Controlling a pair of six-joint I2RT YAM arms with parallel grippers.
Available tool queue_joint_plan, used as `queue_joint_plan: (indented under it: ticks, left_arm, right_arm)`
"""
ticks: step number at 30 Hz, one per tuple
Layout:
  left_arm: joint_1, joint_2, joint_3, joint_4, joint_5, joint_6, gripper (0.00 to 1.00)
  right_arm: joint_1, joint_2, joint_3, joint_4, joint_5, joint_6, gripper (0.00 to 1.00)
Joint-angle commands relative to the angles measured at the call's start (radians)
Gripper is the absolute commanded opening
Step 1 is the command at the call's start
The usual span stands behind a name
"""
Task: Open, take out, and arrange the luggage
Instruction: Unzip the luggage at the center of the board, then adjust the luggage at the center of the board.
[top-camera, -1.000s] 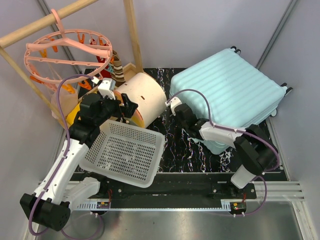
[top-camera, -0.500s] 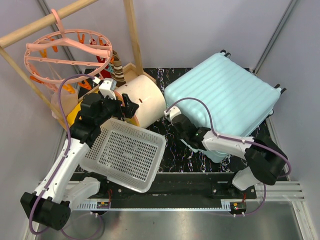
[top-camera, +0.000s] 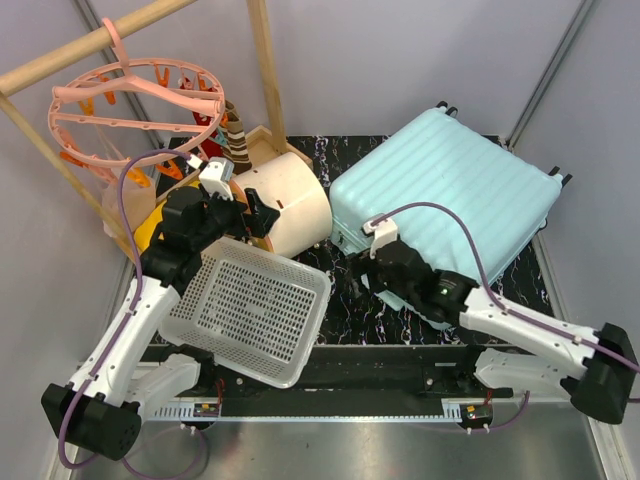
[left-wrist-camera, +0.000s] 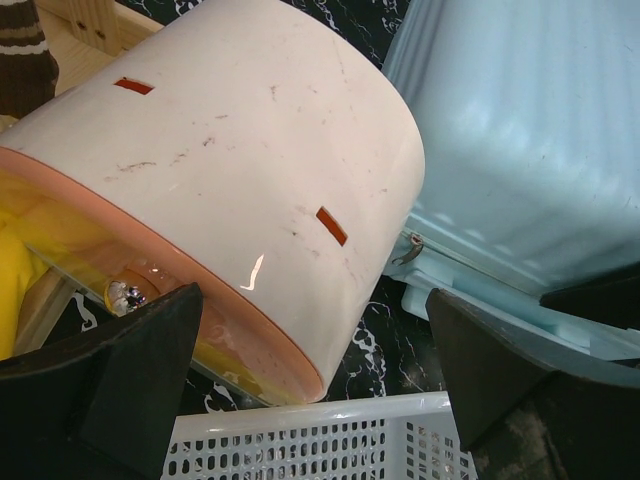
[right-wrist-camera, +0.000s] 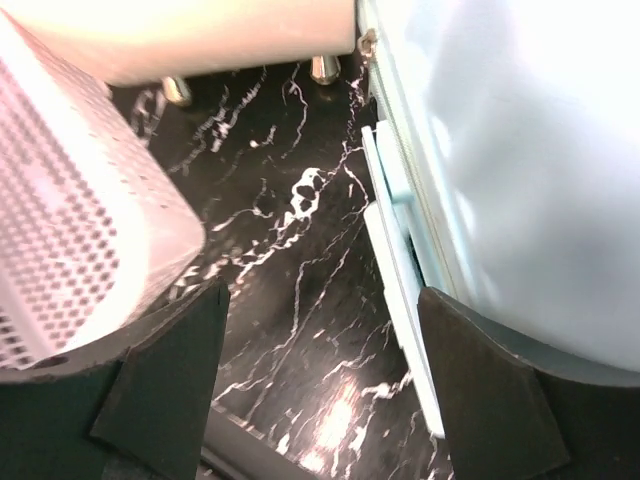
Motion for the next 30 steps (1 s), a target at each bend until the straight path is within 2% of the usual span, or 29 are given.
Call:
queue_joint_plan:
  ticks: [1,3,6,10,17,20,21,22,26,30]
  left_arm:
    - [0.004,-0.002,-0.007,0.053,0.029,-0.007,0.99]
    - [0.004,-0.001,-0.009,0.053,0.023,-0.004,0.99]
    - [0.005,-0.001,-0.009,0.053,0.025,-0.006,0.99]
    - [0.004,0.004,-0.009,0.053,0.029,-0.007,0.99]
    - [0.004,0.012,-0.012,0.054,0.032,-0.011,0.99]
    - [0.004,0.015,-0.010,0.057,0.040,-0.014,0.99]
    - [0.004,0.015,-0.010,0.057,0.040,-0.014,0.99]
    - [0.004,0.015,-0.010,0.057,0.040,-0.015,0.99]
    - [0.002,0.012,-0.013,0.060,0.045,-0.020,0.99]
    - [0.002,0.009,-0.013,0.065,0.049,-0.021,0.99]
  right_arm:
    - [-0.008,-0.149,0.062,-0.128,-0.056,0.113,0.85]
    - [-0.007,-0.203,0.085,-0.172,-0.069,0.159,0.85]
    - [-0.005,-0.261,0.149,-0.328,-0.063,0.229,0.84]
    - [-0.005,-0.234,0.247,-0.651,0.020,0.366,0.83]
    - [-0.008,-0.266,0.258,-0.849,0.048,0.506,0.85]
    - [-0.010,-0.246,0.247,-0.994,0.168,0.616,0.88]
    - [-0.010,-0.246,0.252,-1.034,0.252,0.673,0.89]
    - [-0.013,-0.248,0.264,-1.098,0.294,0.693,0.93]
    - [-0.023,-0.281,0.318,-1.110,0.431,0.731,0.94]
    - [-0.028,-0.288,0.359,-1.042,0.548,0.689,0.95]
